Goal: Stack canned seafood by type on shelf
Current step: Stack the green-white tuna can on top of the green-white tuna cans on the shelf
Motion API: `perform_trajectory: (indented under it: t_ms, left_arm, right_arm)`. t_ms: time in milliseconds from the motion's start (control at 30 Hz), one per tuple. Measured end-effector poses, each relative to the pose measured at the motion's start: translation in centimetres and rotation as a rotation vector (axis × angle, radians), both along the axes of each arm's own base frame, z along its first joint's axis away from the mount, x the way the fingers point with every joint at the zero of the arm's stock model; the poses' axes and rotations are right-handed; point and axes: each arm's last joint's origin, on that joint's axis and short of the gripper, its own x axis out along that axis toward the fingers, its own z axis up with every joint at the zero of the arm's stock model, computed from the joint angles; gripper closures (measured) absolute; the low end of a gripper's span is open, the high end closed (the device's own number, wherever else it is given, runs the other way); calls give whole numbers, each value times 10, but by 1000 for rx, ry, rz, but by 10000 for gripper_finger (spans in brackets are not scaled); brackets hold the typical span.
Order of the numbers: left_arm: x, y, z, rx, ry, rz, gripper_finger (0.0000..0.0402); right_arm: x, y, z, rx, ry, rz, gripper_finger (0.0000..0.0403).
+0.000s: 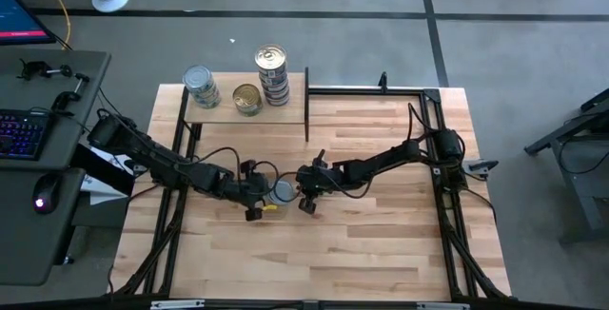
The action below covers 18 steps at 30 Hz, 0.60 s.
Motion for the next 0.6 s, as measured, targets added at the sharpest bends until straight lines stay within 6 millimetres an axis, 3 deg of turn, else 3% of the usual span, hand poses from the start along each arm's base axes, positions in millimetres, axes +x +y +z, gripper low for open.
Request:
perform_trajectory:
  t_ms: [167, 300, 433, 600]
  left_arm:
    - [-6, 2, -2, 28, 63, 1, 401]
    - [-20, 5, -4, 43, 127, 109, 402]
    - [-26, 2, -22, -109, 39, 58, 402]
    - [-31, 4, -36, -211, -105, 121, 401]
  right_arm:
    - [-1, 0, 4, 41, -5, -22, 403]
    - [-2, 1, 27, 54, -79, -13, 403]
    - [3, 2, 39, 48, -184, 44, 403]
    - [7, 3, 26, 62, -170, 55, 403]
